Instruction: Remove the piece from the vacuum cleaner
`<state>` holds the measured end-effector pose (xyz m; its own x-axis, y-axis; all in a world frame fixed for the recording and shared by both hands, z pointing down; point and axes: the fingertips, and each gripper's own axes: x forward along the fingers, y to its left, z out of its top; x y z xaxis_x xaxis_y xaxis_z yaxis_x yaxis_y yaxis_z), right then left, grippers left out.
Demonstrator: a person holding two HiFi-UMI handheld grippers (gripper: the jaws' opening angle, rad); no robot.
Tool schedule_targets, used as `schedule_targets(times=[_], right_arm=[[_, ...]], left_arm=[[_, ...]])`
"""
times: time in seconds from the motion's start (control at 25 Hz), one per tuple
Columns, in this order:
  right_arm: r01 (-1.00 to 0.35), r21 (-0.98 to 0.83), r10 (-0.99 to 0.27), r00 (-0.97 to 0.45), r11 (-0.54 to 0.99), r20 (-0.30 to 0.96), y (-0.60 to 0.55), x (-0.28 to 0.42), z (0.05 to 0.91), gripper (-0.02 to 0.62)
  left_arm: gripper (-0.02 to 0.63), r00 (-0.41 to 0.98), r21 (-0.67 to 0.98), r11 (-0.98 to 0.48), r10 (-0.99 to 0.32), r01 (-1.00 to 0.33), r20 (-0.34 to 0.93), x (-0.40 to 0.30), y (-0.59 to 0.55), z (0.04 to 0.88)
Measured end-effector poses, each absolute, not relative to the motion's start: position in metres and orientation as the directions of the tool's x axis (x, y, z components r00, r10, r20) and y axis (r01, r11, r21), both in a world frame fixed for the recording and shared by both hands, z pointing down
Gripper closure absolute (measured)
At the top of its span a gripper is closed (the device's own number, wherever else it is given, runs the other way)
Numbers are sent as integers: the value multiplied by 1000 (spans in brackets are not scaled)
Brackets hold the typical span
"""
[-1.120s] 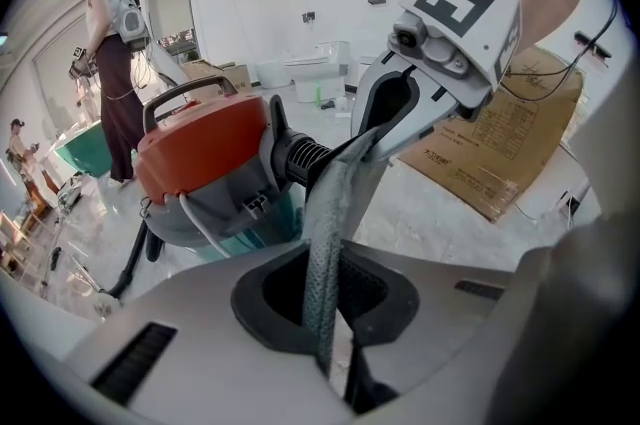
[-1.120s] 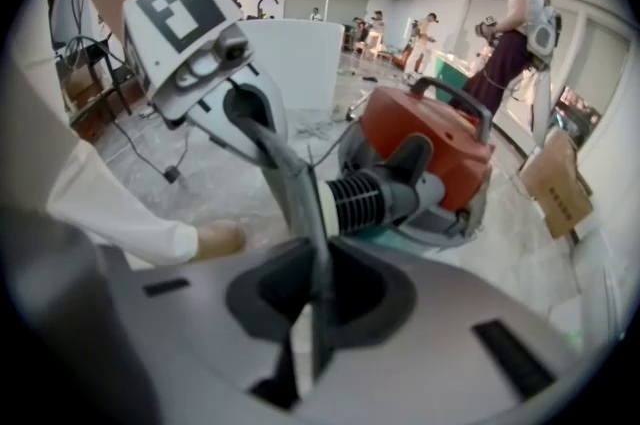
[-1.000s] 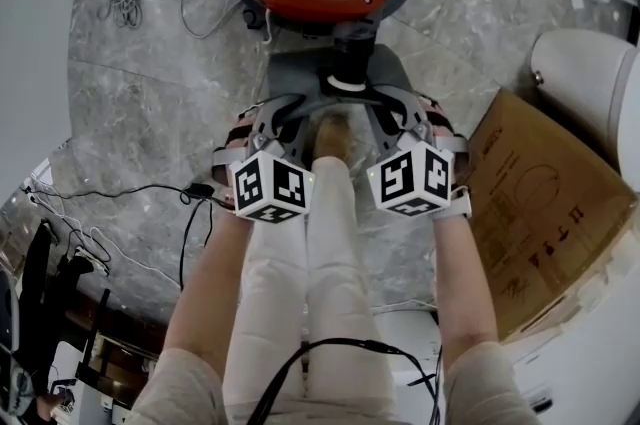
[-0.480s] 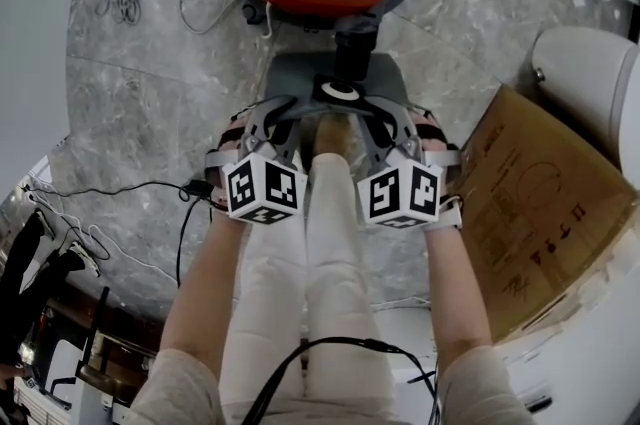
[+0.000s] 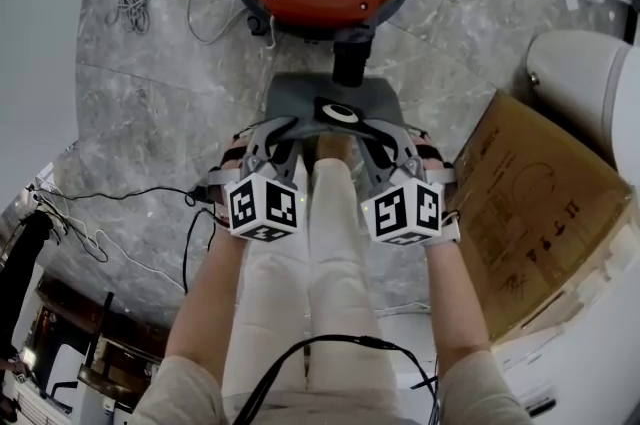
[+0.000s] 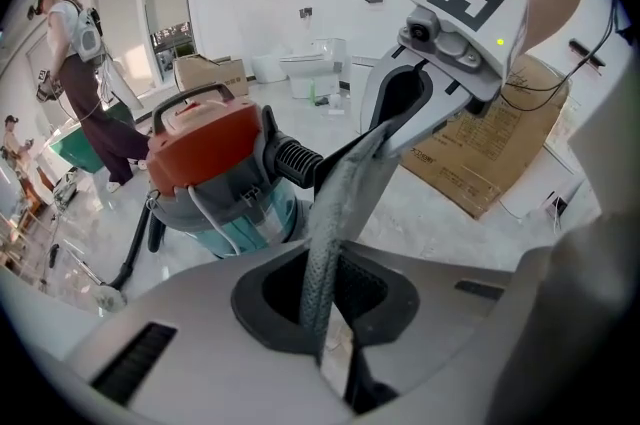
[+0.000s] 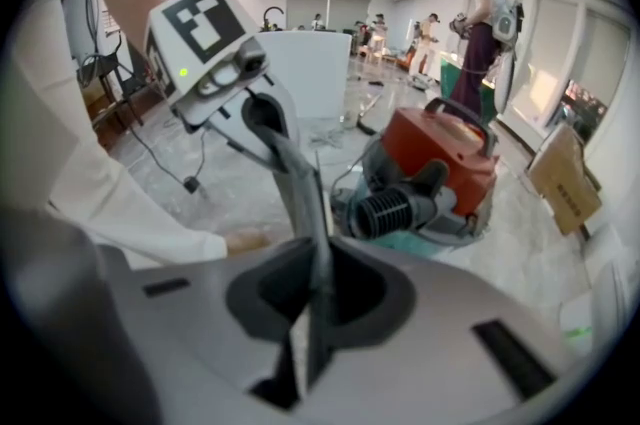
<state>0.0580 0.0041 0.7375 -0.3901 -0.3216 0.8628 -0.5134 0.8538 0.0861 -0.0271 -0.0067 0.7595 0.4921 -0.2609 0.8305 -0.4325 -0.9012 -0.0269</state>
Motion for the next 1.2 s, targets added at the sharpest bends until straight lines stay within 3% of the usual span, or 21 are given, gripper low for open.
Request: schedule_targets(times=[1.2], right_arm=[[-536,-58,-277,-522,842,807,51,58,450,557]], left_arm=[[574,625,92,-955,-109,-281,773,-26,35,463]])
